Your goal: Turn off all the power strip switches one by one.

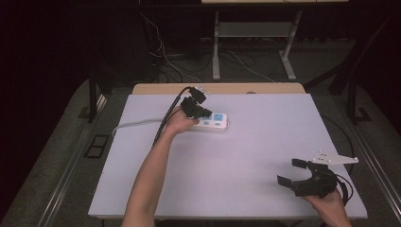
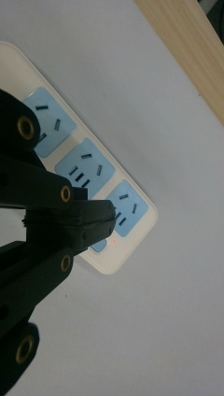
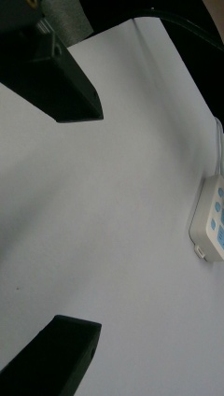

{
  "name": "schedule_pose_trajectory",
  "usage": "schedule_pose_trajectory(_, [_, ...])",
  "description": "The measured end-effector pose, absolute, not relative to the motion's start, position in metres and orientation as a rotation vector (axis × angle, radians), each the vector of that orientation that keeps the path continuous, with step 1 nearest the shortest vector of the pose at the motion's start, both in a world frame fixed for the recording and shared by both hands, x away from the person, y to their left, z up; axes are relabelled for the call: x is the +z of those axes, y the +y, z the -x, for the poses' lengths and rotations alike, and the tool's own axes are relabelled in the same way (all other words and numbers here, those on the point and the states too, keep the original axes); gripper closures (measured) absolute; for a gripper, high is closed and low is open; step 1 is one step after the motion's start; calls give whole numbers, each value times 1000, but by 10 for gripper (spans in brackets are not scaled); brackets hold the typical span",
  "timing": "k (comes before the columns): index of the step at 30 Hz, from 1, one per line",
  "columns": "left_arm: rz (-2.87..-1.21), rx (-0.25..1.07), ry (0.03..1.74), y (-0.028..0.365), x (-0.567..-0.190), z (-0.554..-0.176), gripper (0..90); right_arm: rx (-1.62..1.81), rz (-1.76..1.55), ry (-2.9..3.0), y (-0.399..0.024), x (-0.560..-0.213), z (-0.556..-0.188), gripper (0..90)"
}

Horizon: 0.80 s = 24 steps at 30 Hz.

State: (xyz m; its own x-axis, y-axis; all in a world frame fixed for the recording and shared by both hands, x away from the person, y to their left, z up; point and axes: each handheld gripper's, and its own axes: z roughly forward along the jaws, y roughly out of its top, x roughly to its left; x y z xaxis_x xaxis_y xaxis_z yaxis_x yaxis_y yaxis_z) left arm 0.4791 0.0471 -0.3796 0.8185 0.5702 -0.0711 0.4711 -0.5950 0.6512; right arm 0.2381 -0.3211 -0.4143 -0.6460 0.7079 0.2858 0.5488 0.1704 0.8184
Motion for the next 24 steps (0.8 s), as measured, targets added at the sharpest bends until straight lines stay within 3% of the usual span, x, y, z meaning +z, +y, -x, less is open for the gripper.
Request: schedule_pose_trajectory(24, [-2370,153,688,17,-391,-476,894,1478,-1229,2282,-321,-414,-237,6])
